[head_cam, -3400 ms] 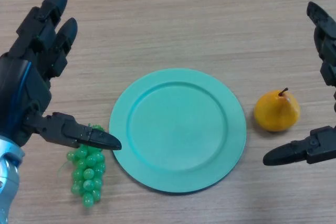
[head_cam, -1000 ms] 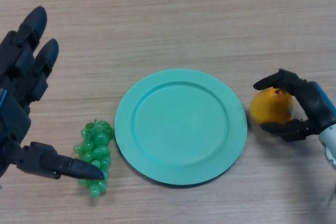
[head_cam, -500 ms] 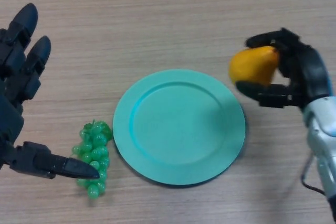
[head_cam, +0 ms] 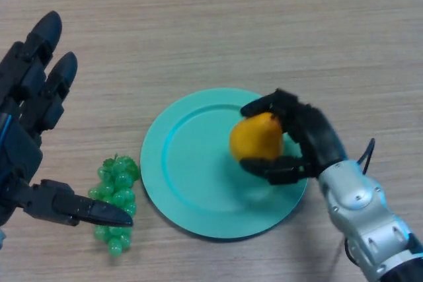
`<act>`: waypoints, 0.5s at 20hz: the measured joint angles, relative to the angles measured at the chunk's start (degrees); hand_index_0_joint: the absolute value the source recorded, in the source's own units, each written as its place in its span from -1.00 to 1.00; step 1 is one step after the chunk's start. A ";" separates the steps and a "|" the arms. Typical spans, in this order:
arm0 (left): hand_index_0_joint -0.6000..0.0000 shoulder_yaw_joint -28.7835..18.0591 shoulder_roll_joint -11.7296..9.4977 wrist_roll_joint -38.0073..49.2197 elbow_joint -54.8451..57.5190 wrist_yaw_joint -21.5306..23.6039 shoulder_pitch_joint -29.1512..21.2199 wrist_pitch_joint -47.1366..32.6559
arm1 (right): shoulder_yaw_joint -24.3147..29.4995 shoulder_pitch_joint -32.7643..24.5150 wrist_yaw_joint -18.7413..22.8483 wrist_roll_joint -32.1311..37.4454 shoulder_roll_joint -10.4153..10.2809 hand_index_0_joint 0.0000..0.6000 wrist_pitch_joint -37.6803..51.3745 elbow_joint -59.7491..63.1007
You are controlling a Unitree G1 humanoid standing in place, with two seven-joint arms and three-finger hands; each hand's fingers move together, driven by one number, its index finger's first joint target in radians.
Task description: Pick up the yellow pear and place it on the plate
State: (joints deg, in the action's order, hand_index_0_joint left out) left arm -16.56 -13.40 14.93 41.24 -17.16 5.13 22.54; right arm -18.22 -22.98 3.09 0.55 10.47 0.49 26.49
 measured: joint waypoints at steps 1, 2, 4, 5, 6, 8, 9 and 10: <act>1.00 0.00 0.00 -0.01 0.00 0.00 0.20 0.00 | -1.53 0.14 0.11 0.01 -0.01 1.00 0.01 0.12; 1.00 0.00 0.00 -0.01 0.01 0.00 0.27 0.00 | -2.20 0.17 0.11 0.01 -0.01 1.00 0.01 0.03; 1.00 -0.03 0.00 -0.02 0.02 0.00 0.40 0.00 | -2.66 1.58 -0.09 0.34 0.01 1.00 -1.09 -2.25; 1.00 -0.30 0.08 0.03 0.02 0.00 0.41 0.00 | -2.77 2.47 -1.21 3.83 0.01 1.00 -4.07 -4.47; 1.00 -0.34 0.10 0.08 0.06 0.00 0.40 0.00 | -2.79 2.70 -1.54 5.04 0.01 1.00 -6.03 -5.44; 1.00 -0.35 0.10 0.00 0.18 0.00 0.40 -0.01 | -2.69 2.96 -2.24 4.62 0.22 0.67 -8.89 -8.59; 1.00 -0.34 0.10 -0.02 0.18 0.00 0.40 -0.01 | -2.67 2.87 -2.61 4.49 0.23 0.17 -8.85 -9.78; 1.00 -0.35 0.11 -0.03 0.17 0.00 0.40 -0.03 | -2.64 2.86 -2.65 4.42 0.24 -0.17 -8.86 -10.05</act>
State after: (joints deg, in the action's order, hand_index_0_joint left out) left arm -16.90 -13.29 14.89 41.42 -17.16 5.53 22.52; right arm -20.86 -20.12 0.45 4.97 10.71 -8.37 16.43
